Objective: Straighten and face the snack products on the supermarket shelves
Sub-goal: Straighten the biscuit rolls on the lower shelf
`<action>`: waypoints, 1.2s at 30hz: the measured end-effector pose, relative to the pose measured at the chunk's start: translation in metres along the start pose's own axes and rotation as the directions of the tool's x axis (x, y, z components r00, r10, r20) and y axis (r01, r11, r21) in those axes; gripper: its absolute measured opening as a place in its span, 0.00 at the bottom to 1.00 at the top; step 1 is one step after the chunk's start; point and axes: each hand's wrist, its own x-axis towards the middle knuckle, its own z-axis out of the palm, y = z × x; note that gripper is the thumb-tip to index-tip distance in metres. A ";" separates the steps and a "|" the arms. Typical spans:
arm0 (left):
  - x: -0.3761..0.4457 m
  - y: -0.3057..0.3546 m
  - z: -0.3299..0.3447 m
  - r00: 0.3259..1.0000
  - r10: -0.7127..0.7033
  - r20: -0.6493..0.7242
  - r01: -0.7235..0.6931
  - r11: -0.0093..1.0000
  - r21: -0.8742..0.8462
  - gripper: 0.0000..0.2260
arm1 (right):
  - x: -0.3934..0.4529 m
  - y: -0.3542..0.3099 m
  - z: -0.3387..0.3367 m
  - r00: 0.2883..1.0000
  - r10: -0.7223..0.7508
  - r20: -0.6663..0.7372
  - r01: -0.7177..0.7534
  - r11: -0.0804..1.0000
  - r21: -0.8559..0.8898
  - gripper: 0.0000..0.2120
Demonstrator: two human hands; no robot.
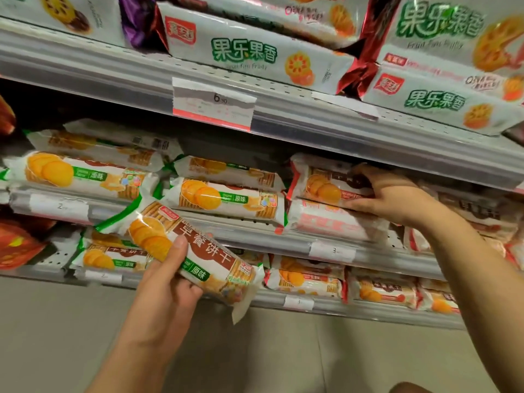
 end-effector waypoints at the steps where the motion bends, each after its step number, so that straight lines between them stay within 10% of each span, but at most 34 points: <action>1: 0.000 0.001 -0.001 1.000 0.002 -0.007 -0.002 1.000 -0.007 0.26 | 0.003 -0.001 0.000 1.000 -0.018 -0.015 0.018 1.000 0.025 0.33; 16: 0.009 0.015 -0.013 0.999 0.032 0.008 -0.031 0.999 -0.022 0.26 | 0.012 -0.019 0.014 0.991 -0.091 -0.098 0.075 0.984 -0.161 0.33; 23: 0.016 0.017 -0.007 0.999 0.028 -0.019 -0.029 0.998 -0.054 0.29 | -0.035 -0.133 0.055 0.732 -0.541 -0.414 0.613 0.789 0.052 0.09; 29: 0.017 0.022 -0.003 0.993 0.117 0.024 -0.114 0.989 -0.099 0.30 | -0.027 -0.185 0.088 0.839 -0.500 -0.213 0.537 0.825 0.178 0.29; 36: 0.020 0.027 -0.006 0.985 0.162 0.062 -0.162 0.987 -0.007 0.40 | -0.024 -0.195 0.077 0.828 -0.519 -0.211 0.560 0.756 0.338 0.28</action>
